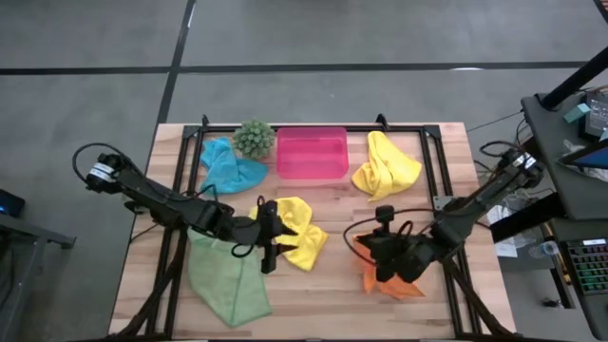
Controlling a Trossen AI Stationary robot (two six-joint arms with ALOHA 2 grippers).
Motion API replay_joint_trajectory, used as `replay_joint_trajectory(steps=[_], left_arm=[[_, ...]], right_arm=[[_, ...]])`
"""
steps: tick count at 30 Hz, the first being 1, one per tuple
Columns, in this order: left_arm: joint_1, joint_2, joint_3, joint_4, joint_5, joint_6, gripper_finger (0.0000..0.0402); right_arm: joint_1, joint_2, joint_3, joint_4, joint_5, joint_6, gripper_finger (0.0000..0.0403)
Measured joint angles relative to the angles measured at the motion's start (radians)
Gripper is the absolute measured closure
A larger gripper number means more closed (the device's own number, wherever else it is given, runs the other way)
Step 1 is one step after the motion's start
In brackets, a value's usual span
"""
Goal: Fold microfiber towels
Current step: Fold the orange microfiber towel
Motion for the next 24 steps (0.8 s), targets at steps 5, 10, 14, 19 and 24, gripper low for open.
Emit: replay_joint_trajectory(steps=[5, 10, 14, 19, 24], left_arm=[[0.004, 0.076, -0.003, 0.227, -0.079, 0.107, 0.0246], [0.016, 0.254, -0.002, 0.510, -0.090, 0.133, 0.0246], [0.036, 0.415, 0.019, 0.684, -0.090, 0.127, 0.0246], [0.062, 0.575, 0.059, 0.755, -0.088, -0.019, 0.0246], [0.067, 0.689, 0.130, 0.788, -0.078, -0.088, 0.0244]], right_arm=[[-0.002, -0.048, -0.014, 0.038, 0.049, -0.038, 0.0394], [-0.008, -0.053, -0.023, 0.038, 0.101, -0.011, 0.0394], [-0.018, -0.053, -0.023, 0.039, 0.105, -0.003, 0.0394], [-0.020, -0.053, -0.024, 0.039, 0.108, -0.003, 0.0395], [-0.020, -0.052, -0.024, 0.039, 0.117, -0.003, 0.0395]])
